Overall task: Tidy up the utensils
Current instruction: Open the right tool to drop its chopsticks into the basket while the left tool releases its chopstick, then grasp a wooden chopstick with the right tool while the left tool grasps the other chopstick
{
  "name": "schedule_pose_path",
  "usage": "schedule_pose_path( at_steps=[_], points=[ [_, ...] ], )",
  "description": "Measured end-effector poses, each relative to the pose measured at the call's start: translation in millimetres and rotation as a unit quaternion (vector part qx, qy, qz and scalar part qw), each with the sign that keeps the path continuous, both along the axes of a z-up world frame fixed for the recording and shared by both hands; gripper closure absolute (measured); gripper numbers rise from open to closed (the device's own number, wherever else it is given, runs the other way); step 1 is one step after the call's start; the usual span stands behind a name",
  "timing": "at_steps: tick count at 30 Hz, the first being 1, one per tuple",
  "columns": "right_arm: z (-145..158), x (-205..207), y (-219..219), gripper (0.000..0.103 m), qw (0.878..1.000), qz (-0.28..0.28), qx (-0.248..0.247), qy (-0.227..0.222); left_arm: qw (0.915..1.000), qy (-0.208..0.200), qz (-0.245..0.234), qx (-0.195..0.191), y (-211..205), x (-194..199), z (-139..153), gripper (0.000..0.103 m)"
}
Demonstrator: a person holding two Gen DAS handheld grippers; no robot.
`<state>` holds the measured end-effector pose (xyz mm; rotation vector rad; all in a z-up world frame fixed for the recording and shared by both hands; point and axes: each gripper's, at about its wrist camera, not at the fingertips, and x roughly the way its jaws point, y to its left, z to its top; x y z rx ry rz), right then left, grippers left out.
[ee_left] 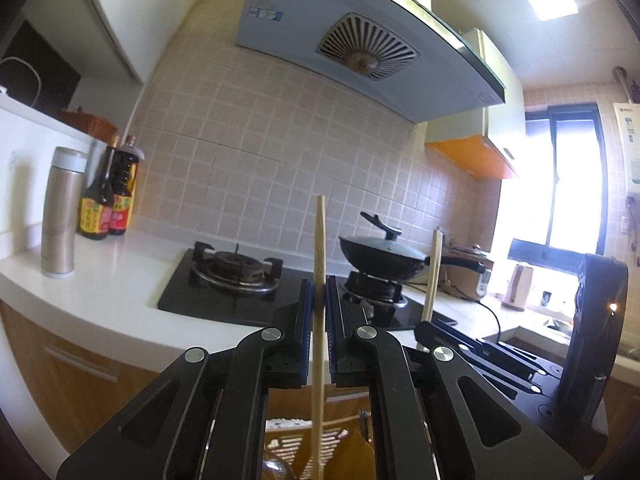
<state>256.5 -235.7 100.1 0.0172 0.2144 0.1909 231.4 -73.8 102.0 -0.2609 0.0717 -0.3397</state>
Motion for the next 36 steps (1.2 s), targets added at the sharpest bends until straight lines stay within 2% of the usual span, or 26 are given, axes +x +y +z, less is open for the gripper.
schedule_pose_path(
  at_steps=[2,3,4,5,6,7,13,19,24,27,30,34,36],
  points=[
    [-1.8,-3.1,-2.0,0.089,1.000,-0.002,0.002,0.004,0.9998,0.012,-0.014,-0.002,2.5,0.5,-0.3,0.091],
    [-2.3,-5.3,-3.2,0.086,1.000,-0.002,0.001,0.006,0.9997,0.015,-0.016,-0.004,4.1,0.1,-0.5,0.081],
    [-2.9,-9.0,-4.1,0.076,1.000,-0.003,-0.002,0.009,0.9996,0.018,-0.018,-0.008,7.1,-1.7,0.2,0.071],
    [-2.9,-12.5,-5.1,0.061,1.000,-0.004,-0.003,0.009,0.9996,0.019,-0.020,-0.012,10.6,-4.4,1.4,0.068],
    [-2.7,-16.1,-6.0,0.055,1.000,-0.005,-0.004,0.008,0.9995,0.019,-0.021,-0.014,12.9,-7.0,3.4,0.064],
    [-1.6,-23.4,-7.0,0.053,1.000,-0.007,-0.006,0.006,0.9995,0.019,-0.021,-0.016,16.3,-11.0,6.3,0.058],
    [14.5,-62.9,-14.5,0.053,1.000,-0.009,-0.003,0.019,0.9994,0.017,-0.027,-0.010,33.9,-45.0,33.2,0.045],
    [39.4,-107.7,-15.7,0.053,0.999,0.006,-0.001,0.051,0.9980,0.041,-0.048,0.002,48.0,-87.1,68.3,0.044],
    [46.5,-136.0,-14.2,0.053,0.993,0.023,0.005,0.116,0.9934,0.084,-0.076,0.017,52.9,-120.3,80.2,0.044],
    [35.7,-147.2,-9.1,0.053,0.984,0.034,-0.002,0.177,0.9875,0.121,-0.095,0.033,53.6,-134.6,73.9,0.044],
    [12.4,-150.6,-0.2,0.053,0.963,0.051,-0.012,0.265,0.9773,0.175,-0.110,0.047,54.1,-140.6,56.5,0.044],
    [-27.8,-151.3,11.4,0.053,0.931,0.074,-0.016,0.357,0.9566,0.258,-0.115,0.070,51.9,-137.2,14.3,0.044],
    [-49.2,-152.5,17.7,0.054,0.919,0.075,-0.022,0.386,0.9394,0.311,-0.122,0.078,48.9,-130.9,-19.7,0.046]
  ],
)
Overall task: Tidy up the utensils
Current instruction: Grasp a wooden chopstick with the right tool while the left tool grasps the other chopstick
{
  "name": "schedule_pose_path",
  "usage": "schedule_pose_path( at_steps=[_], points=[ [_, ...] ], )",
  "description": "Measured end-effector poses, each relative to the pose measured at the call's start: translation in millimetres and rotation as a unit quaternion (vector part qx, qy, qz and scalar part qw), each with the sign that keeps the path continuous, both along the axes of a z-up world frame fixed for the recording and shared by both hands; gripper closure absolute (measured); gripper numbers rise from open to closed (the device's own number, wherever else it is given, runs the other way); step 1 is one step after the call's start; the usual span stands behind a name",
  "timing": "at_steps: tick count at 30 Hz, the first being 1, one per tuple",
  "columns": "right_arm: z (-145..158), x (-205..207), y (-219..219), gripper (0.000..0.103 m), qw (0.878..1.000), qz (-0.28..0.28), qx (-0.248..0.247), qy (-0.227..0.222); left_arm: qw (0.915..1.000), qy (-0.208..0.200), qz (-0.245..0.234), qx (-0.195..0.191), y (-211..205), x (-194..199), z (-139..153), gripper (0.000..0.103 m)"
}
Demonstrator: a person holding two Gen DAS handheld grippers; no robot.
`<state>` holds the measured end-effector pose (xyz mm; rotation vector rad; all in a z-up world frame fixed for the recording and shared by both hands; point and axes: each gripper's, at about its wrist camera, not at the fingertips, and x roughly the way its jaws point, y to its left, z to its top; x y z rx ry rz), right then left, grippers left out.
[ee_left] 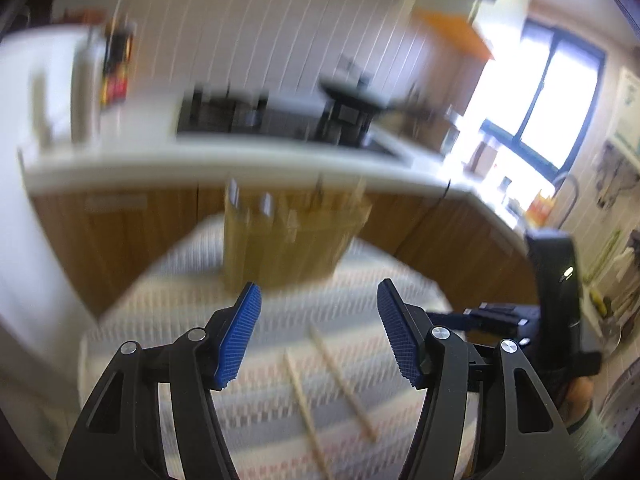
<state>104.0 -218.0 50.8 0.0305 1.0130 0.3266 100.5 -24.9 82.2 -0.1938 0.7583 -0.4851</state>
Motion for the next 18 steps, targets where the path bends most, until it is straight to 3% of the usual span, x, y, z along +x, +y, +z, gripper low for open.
schedule_pose_path(
  at_steps=[4,8,10,14,18],
  points=[
    [-50.1,-1.2,8.2,0.065,0.998,0.007,0.005,0.067,0.9955,0.089,-0.015,0.029,-7.4,14.1,-63.6,0.048],
    [-87.4,-8.3,13.1,0.069,0.997,-0.002,-0.019,0.069,0.9888,0.101,-0.009,0.109,-23.8,16.1,-113.5,0.049],
    [-101.3,-13.3,13.3,0.072,0.998,-0.011,-0.026,0.062,0.9875,0.113,-0.013,0.109,-28.4,15.5,-128.3,0.056],
    [-125.1,-24.1,10.2,0.079,0.998,-0.022,-0.016,0.058,0.9865,0.139,-0.012,0.086,-31.6,17.9,-147.9,0.060],
    [-130.6,-39.3,18.9,0.080,0.999,-0.020,-0.040,0.025,0.9857,0.135,-0.010,0.100,-46.1,15.8,-154.9,0.063]
  ],
)
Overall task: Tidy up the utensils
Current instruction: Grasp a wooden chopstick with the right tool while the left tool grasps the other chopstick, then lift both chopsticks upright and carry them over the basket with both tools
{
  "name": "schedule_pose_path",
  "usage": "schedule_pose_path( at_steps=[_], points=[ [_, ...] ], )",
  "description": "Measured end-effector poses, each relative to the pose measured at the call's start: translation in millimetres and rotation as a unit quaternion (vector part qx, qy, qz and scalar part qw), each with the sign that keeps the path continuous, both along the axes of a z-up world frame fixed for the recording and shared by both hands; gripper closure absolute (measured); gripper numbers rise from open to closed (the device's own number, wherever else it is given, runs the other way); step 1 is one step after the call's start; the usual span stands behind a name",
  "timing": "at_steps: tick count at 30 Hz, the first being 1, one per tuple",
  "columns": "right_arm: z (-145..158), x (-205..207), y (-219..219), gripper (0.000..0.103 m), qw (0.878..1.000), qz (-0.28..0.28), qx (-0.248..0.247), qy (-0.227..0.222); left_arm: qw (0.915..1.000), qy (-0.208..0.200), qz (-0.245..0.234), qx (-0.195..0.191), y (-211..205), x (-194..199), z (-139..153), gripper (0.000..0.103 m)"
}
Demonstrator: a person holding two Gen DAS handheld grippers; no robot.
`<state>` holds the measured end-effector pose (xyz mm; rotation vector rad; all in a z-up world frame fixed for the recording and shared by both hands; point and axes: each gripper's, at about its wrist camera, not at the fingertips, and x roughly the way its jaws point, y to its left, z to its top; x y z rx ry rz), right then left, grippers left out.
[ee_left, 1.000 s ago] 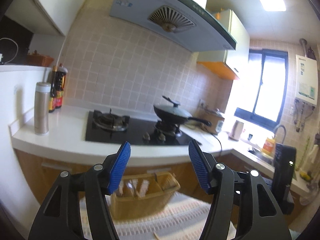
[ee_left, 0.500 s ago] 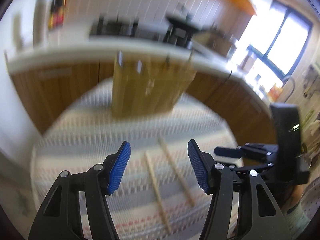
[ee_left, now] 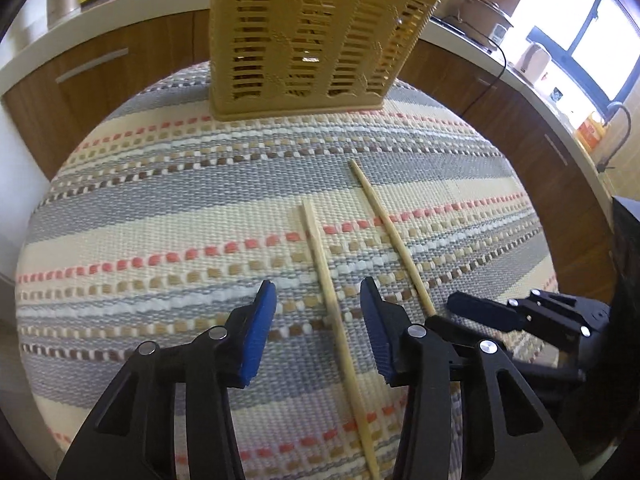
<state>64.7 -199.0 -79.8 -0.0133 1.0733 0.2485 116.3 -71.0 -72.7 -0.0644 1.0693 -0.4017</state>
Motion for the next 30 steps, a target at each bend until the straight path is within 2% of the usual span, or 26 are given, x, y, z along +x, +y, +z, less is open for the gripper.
schedule_pose_path(
  at_steps=[3,8,12,13,14,17,19,21,25,30],
  points=[
    [-3.7,-12.1,12.1,0.080,0.999,0.007,-0.030,-0.022,0.9997,0.002,0.002,0.023,-16.4,0.2,-3.7,0.067],
    [-7.5,-15.5,22.6,0.092,0.997,0.018,-0.062,-0.042,0.9971,-0.018,0.012,0.072,-31.6,-1.8,-0.9,0.075],
    [-10.7,-20.9,28.5,0.097,0.996,0.023,-0.067,-0.046,0.9922,-0.039,0.008,0.118,-40.7,-4.1,-3.4,0.089],
    [-9.2,-19.0,24.7,0.097,0.997,0.020,-0.061,-0.044,0.9903,-0.046,0.003,0.131,-42.9,-5.0,-4.0,0.096],
    [-7.4,-17.8,20.9,0.098,0.998,0.017,-0.054,-0.042,0.9895,-0.050,0.001,0.136,-44.1,-6.8,-4.3,0.097],
    [-4.8,-20.7,11.6,0.098,0.999,0.007,-0.033,-0.036,0.9911,-0.051,0.003,0.123,-39.1,-8.2,-4.4,0.099],
    [-3.1,-24.2,2.5,0.098,0.999,-0.004,-0.017,-0.031,0.9944,-0.047,0.008,0.094,-29.8,-8.7,-2.2,0.099],
    [0.1,-29.4,-10.7,0.098,1.000,-0.015,0.001,-0.024,0.9953,-0.046,0.016,0.084,-22.1,-9.1,0.2,0.099],
    [6.2,-40.0,-30.8,0.098,0.999,-0.037,0.008,-0.026,0.9967,-0.044,0.034,0.058,2.1,-13.2,8.6,0.099],
    [5.3,-48.7,-40.9,0.097,0.999,-0.029,0.022,-0.027,0.9973,-0.036,0.050,0.040,22.6,-11.3,10.8,0.099]
  ],
)
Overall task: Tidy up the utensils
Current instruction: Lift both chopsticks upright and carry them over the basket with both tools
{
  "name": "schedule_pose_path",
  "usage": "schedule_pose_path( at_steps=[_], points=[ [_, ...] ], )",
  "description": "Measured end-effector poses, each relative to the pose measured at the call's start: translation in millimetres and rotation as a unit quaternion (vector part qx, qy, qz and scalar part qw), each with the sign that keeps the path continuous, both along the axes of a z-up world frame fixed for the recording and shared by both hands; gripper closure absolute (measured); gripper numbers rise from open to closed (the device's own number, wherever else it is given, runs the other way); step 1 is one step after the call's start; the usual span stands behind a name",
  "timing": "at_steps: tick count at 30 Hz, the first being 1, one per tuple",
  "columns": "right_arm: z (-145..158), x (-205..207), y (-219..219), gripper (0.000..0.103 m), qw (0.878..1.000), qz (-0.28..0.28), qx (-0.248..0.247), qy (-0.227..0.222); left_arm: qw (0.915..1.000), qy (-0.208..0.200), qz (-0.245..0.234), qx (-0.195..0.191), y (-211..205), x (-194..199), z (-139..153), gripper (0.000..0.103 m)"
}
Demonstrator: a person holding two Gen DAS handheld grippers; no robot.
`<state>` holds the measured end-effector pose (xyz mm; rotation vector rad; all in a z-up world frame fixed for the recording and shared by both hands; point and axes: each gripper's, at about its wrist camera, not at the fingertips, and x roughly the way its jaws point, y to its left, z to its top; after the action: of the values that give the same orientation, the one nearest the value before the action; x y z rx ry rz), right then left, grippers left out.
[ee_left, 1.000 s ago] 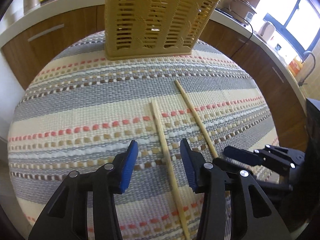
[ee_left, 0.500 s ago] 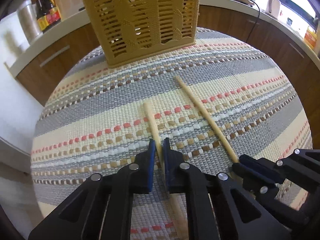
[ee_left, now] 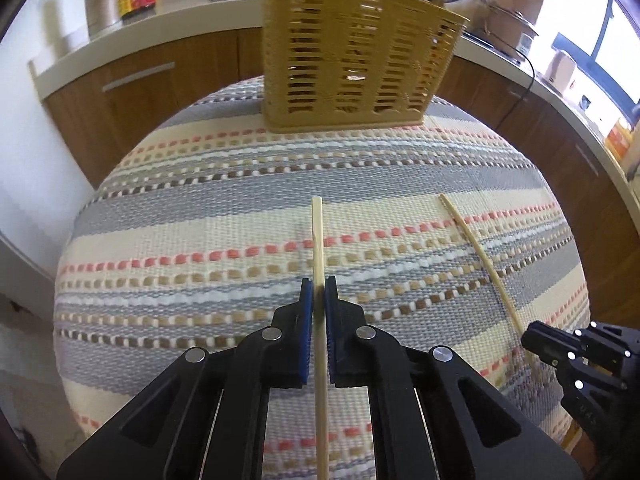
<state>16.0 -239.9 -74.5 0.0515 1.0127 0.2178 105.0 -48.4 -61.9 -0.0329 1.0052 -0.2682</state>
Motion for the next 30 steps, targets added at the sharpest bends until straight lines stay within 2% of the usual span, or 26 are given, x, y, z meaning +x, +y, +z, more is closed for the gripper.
schedule_pose_path(
  at_steps=[5,10,15,21,30],
  points=[
    [12.6,4.1,-4.9,0.090,0.999,0.008,0.033,-0.007,0.9997,0.007,-0.005,-0.022,8.6,1.8,0.4,0.099],
    [22.7,27.7,0.8,0.081,0.999,0.031,0.028,0.001,0.9993,0.014,-0.012,-0.034,14.4,2.2,0.3,0.098],
    [22.4,62.5,7.5,0.075,0.998,0.057,-0.004,0.036,0.9988,0.019,-0.007,-0.044,25.3,4.2,0.1,0.098],
    [9.5,98.2,7.1,0.075,0.992,0.054,-0.018,0.108,0.9986,0.020,-0.006,-0.049,33.3,6.7,2.4,0.098],
    [9.3,125.9,24.2,0.075,0.984,0.064,-0.051,0.156,0.9985,0.015,-0.012,-0.051,32.7,9.0,8.9,0.098]
  ],
)
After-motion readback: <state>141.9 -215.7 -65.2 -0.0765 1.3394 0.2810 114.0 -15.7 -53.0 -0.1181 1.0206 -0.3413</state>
